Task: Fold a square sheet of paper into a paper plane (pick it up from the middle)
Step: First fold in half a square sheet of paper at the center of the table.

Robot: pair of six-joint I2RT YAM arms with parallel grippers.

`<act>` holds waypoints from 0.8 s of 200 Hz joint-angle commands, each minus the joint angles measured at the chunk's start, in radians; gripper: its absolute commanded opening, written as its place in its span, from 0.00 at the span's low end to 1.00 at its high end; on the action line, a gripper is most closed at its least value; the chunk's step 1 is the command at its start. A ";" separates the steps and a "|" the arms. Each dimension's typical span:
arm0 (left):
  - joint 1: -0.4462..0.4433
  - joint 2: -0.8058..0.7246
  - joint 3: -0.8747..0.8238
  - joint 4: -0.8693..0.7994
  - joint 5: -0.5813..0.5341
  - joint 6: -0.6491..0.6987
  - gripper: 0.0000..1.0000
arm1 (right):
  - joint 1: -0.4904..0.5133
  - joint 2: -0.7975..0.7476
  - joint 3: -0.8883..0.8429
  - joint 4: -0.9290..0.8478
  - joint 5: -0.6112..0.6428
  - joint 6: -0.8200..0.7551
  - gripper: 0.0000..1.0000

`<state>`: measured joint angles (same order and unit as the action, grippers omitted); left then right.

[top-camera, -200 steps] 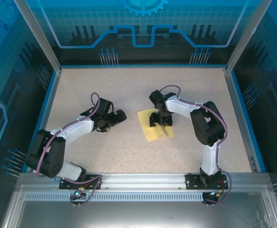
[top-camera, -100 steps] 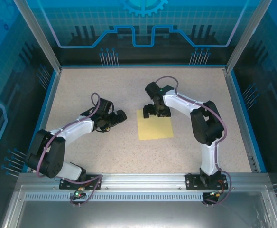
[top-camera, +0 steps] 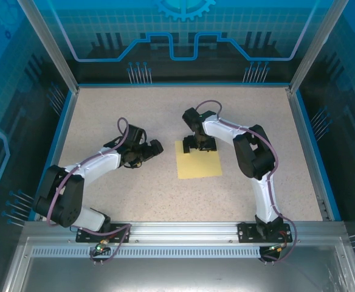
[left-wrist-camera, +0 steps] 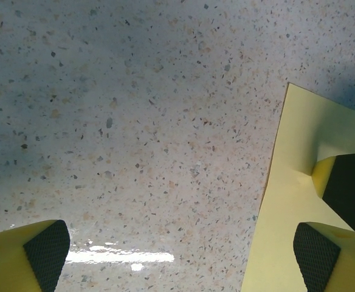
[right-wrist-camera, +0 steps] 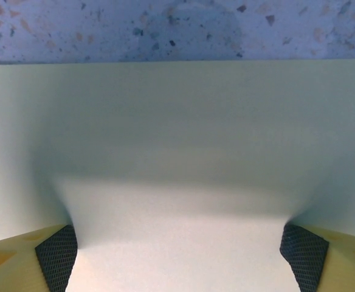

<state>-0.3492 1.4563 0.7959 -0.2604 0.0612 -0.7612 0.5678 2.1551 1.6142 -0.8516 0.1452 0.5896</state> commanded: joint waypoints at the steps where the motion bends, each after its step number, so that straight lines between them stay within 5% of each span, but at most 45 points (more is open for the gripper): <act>1: -0.006 0.015 0.031 -0.027 0.018 -0.009 0.99 | -0.006 0.057 -0.025 -0.015 -0.011 0.019 0.88; 65: -0.007 0.017 0.039 -0.034 0.017 -0.007 0.99 | -0.007 0.028 -0.035 -0.012 -0.021 0.022 0.72; 94: -0.011 0.014 0.036 -0.034 0.020 -0.010 0.99 | -0.008 -0.056 -0.054 0.015 -0.069 0.026 0.55; 125: -0.017 0.012 0.034 -0.030 0.020 -0.014 0.99 | -0.011 -0.160 -0.109 0.096 -0.195 0.051 0.31; 160: -0.025 0.012 0.031 -0.015 0.034 -0.023 0.99 | -0.030 -0.279 -0.241 0.325 -0.482 0.136 0.25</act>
<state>-0.3626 1.4609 0.8108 -0.2710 0.0628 -0.7616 0.5602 1.9690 1.4456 -0.7101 -0.0856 0.6533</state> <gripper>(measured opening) 0.987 0.251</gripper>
